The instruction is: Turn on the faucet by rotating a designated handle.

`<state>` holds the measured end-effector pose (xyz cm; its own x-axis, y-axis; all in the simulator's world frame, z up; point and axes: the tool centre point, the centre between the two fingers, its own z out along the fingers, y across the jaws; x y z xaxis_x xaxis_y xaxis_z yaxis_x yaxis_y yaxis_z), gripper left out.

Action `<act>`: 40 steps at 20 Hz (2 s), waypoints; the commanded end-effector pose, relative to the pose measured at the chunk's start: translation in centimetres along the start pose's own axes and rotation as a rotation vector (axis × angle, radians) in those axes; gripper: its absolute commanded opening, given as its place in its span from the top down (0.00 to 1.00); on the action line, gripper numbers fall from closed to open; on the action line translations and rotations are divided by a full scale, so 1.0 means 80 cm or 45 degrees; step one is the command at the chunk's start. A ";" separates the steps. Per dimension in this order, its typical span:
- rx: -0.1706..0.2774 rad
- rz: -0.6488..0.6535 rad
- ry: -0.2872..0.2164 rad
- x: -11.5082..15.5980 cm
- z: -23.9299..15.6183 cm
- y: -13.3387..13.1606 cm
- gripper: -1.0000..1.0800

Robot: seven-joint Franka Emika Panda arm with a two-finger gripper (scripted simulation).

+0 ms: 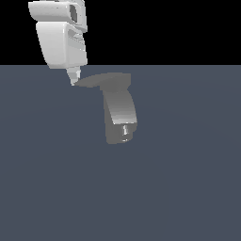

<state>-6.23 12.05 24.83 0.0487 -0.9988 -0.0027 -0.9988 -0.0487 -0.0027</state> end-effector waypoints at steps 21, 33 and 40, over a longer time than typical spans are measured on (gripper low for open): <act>-0.002 0.005 0.002 0.063 0.000 0.056 1.00; -0.003 0.011 0.003 0.149 -0.001 0.063 1.00; -0.003 0.013 0.003 0.194 -0.001 0.067 1.00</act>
<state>-10.67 -1.97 24.85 0.0644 -0.9979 0.0002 -0.9979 -0.0644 -0.0002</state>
